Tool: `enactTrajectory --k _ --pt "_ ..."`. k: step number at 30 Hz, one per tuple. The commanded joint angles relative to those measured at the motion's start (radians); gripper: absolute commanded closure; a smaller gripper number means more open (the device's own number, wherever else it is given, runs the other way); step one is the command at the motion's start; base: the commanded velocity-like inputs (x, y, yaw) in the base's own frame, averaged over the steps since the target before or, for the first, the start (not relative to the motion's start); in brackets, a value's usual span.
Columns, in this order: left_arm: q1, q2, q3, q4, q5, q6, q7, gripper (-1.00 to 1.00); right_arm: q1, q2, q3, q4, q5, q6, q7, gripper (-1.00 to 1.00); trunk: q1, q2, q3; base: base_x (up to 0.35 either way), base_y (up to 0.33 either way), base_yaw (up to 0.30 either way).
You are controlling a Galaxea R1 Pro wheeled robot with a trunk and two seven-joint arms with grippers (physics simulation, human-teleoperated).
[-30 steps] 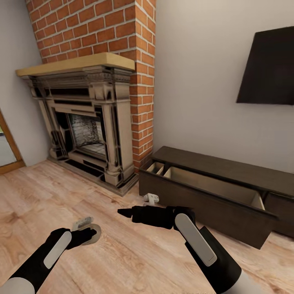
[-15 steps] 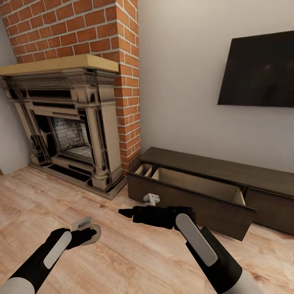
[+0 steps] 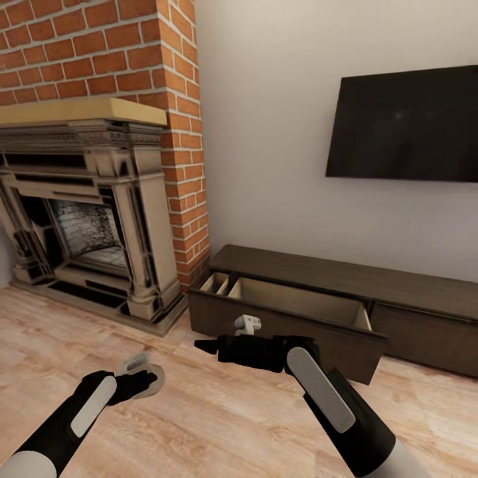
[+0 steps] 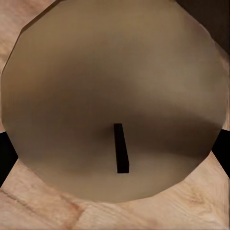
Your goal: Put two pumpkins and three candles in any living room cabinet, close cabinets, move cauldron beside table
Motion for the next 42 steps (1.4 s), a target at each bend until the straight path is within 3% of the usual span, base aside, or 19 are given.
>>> enactTrajectory --k 1,29,36,42 --pt "0.000 0.001 -0.004 -0.002 0.011 0.001 0.010 1.00 -0.001 -0.001 0.002 -0.001 -0.010 0.000 -0.010 -1.00 -0.004 0.007 0.003 0.000 0.000 -0.258" --pt "0.000 0.001 -0.004 -0.002 0.011 0.001 0.010 1.00 -0.001 -0.013 0.000 -0.004 -0.012 0.002 -0.011 -1.00 -0.111 0.203 0.112 0.000 0.000 -0.251" --pt "0.000 0.002 -0.004 -0.002 0.011 0.002 0.010 1.00 -0.001 -0.018 -0.008 -0.002 -0.060 -0.001 -0.010 -1.00 -0.138 0.252 0.139 0.000 0.000 -0.259" --pt "0.000 0.001 -0.004 -0.002 0.011 0.002 0.010 1.00 -0.001 -0.020 -0.014 0.000 -0.067 0.000 -0.010 -1.00 -0.161 0.294 0.162 0.000 0.000 -0.257"
